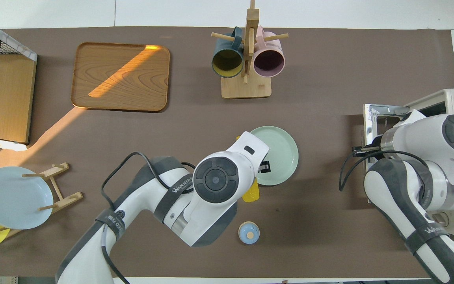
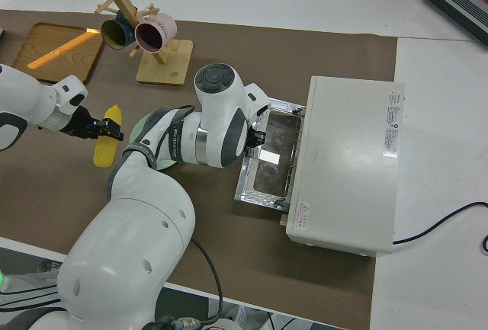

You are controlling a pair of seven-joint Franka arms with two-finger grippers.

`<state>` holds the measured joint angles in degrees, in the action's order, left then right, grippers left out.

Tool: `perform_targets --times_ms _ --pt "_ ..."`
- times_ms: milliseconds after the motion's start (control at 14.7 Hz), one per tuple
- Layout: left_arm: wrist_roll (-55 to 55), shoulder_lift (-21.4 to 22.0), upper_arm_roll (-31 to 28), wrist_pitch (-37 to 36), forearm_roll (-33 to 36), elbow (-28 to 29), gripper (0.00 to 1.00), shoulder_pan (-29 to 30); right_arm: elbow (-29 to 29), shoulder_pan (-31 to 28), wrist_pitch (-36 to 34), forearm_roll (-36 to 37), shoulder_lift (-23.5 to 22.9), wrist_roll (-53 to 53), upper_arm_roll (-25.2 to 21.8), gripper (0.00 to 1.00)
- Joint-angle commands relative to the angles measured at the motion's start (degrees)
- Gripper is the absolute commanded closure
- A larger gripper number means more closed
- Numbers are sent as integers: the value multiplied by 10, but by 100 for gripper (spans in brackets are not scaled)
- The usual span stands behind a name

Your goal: Put corn in oven

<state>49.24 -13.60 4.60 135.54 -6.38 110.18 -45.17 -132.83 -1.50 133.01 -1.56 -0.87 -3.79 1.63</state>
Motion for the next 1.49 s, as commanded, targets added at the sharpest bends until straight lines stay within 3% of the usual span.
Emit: perform_targets --times_ms 0,136,408,611,679,1019,1155,1223,1291,1358,1426 --pt "37 -66 -13 24 -3 -57 100 -33 -10 -25 57 29 -25 -16 -18 100" --pt "49 -108 -14 28 -1 -101 100 -44 -18 -24 79 29 -37 -15 -18 100" --pt "47 -131 -14 96 0 -102 100 -52 -18 -18 93 10 -60 -12 -14 100" --pt "45 -140 -14 112 1 -98 100 -49 -1 21 89 -40 -63 3 -14 100" --pt "43 -146 -14 123 3 -98 100 -44 32 54 65 -49 -67 31 -14 100" --pt "26 -147 -15 129 8 -91 100 -34 128 60 -21 -49 -83 42 -14 100" --pt "24 -146 -15 129 8 -88 100 -34 149 61 -35 -49 -87 44 -14 76" --pt "24 -146 -15 129 8 -88 88 -34 151 61 -35 -49 -89 44 -14 73" --pt "24 -146 -15 129 8 -88 69 -34 151 60 -36 -49 -89 44 -14 55" --pt "25 -146 -15 129 8 -88 23 -33 154 61 -42 -49 -89 45 -13 53" --pt "26 -145 -15 127 8 -88 0 -33 161 66 -51 -49 -89 52 -11 50"
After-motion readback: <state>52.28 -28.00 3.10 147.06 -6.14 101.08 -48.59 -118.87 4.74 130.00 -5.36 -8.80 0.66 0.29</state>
